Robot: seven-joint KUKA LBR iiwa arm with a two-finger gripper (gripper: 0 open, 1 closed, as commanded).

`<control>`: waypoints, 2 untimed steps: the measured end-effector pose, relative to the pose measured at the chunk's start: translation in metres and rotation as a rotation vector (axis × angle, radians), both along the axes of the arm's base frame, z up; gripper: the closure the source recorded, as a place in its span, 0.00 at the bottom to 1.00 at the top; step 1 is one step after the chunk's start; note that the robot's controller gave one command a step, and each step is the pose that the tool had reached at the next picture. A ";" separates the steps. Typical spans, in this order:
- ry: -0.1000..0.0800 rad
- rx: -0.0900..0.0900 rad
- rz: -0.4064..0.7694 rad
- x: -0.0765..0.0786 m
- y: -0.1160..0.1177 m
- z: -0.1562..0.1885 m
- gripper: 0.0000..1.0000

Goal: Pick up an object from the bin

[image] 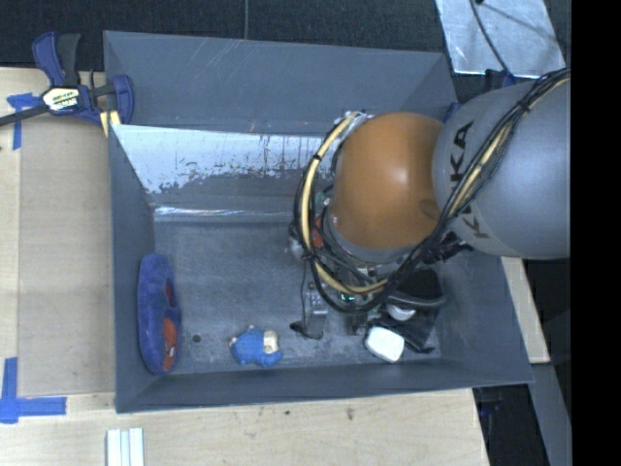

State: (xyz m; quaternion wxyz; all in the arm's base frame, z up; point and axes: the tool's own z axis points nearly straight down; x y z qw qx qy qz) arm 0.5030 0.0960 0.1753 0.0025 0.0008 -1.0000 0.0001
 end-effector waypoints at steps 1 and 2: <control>-0.003 -0.001 0.399 -0.013 0.050 -0.104 0.00; -0.011 0.002 0.485 -0.019 0.056 -0.074 0.00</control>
Offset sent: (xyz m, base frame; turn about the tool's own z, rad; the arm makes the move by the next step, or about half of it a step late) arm -0.0134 0.0515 -0.1053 -0.3998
